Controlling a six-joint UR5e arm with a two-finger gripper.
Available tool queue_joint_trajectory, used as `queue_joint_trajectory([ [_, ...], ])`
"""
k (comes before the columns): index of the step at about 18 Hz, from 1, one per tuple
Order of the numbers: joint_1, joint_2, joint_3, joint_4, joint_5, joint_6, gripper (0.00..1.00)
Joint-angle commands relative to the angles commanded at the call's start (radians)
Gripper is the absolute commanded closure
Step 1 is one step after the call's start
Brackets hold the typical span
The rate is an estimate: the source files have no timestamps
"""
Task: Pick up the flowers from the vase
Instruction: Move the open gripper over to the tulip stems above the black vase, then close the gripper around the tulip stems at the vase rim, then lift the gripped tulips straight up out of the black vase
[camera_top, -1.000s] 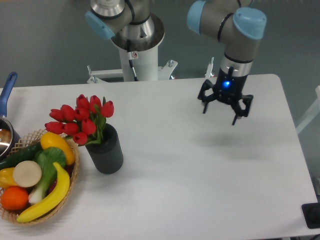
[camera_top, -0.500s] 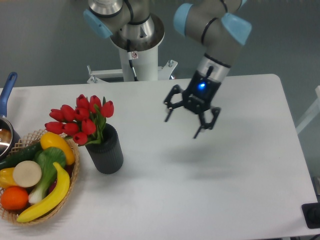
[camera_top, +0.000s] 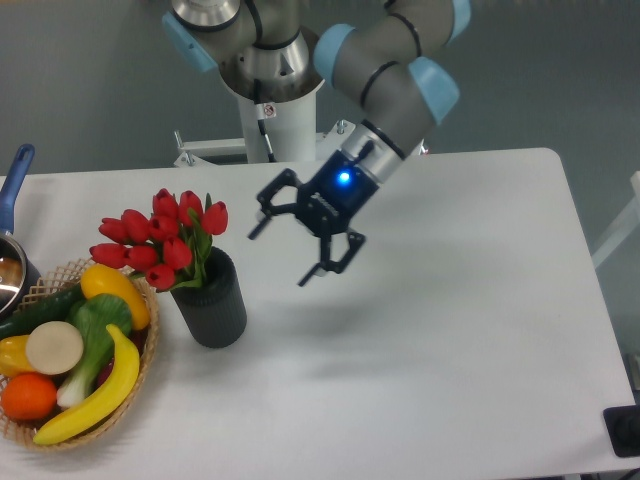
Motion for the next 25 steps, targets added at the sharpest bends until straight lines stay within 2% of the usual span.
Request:
queue_joint_trajectory([
  [4, -0.08, 0.002, 0.009, 0.002, -0.002, 0.003, 0.0],
  [6, -0.085, -0.003, 0.009, 0.002, -0.002, 0.046, 0.0],
  [9, -0.097, -0.011, -0.034, 0.0, -0.006, 0.23, 0.0],
  [13, -0.097, -0.011, -0.037, 0.0, -0.005, 0.229, 0.0],
  [14, -0.097, -0.008, -0.035, 0.0, -0.005, 0.227, 0.05],
  [15, -0.097, -0.003, -0.032, 0.0, -0.005, 0.227, 0.2],
  [18, -0.091, -0.001, -0.008, 0.0, 0.0, 0.212, 0.72],
  [19, -0.091, -0.001, -0.002, 0.0, 0.003, 0.21, 0.8],
  [20, -0.089, -0.001, 0.0, 0.0, 0.005, 0.209, 0.87],
  [22, -0.085, -0.003, 0.001, 0.002, 0.006, 0.209, 0.94],
  [25, -0.071, -0.003, 0.006, 0.002, 0.006, 0.207, 0.94],
])
